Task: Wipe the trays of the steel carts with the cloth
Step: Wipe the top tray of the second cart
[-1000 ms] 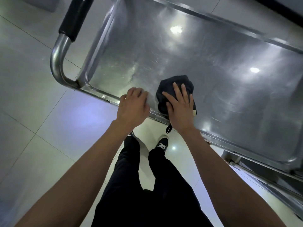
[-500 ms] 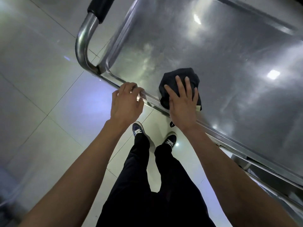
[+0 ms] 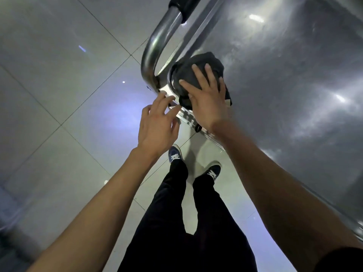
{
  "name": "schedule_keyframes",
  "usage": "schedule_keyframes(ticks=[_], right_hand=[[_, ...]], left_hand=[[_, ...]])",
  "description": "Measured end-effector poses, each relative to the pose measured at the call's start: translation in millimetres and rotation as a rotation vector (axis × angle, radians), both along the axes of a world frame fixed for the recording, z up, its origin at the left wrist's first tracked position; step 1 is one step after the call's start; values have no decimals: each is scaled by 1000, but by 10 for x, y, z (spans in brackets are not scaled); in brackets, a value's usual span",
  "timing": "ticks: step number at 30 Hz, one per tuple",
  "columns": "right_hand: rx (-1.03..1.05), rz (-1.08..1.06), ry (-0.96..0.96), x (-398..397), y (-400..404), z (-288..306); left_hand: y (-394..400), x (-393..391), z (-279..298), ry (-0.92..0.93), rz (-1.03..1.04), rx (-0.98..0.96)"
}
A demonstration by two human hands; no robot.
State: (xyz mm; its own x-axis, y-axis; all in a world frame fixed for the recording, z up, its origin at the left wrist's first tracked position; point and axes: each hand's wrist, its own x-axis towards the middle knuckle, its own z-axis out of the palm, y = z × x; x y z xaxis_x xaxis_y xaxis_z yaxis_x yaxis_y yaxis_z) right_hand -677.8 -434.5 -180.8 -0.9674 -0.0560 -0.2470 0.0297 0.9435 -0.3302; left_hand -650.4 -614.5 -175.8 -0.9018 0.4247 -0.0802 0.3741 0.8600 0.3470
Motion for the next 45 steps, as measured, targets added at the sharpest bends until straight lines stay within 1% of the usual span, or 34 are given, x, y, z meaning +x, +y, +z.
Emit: schedule_keyframes(ticks=[4,10,14,18,22,26,29,34,36,39,42,45], right_hand=[[-65,28,19,-197,-149,12],[-156,25,68,-83,-54,42],[-168,0,94,266,201,34],[-121,-21,106,818,639,4],[-115,-38,137,1320,1070,21],[-77,9,111,1482,1245,34],[-32,51,92,1440,1254,16],[-13,106,86,1200,1212,9],[-21,132,72,996,1144,10],[-35,158,63,678,1041,21],[-71,221,119,402,935,28],[-70,268,120,105,827,-21]], left_hand=[[-20,-111,2,3,-12,8],[-36,-136,-8,-10,-26,-58],[-23,-106,1,-5,-30,-83],[71,-63,74,-36,-18,-144],[362,72,196,-41,18,-171],[734,284,301,-71,-6,-145],[901,440,319,-87,24,-118],[872,528,244,-87,171,-227],[826,504,212,-100,216,-236],[773,410,170,-113,261,-193],[721,308,112,-105,307,-157],[706,254,80,-97,326,-127]])
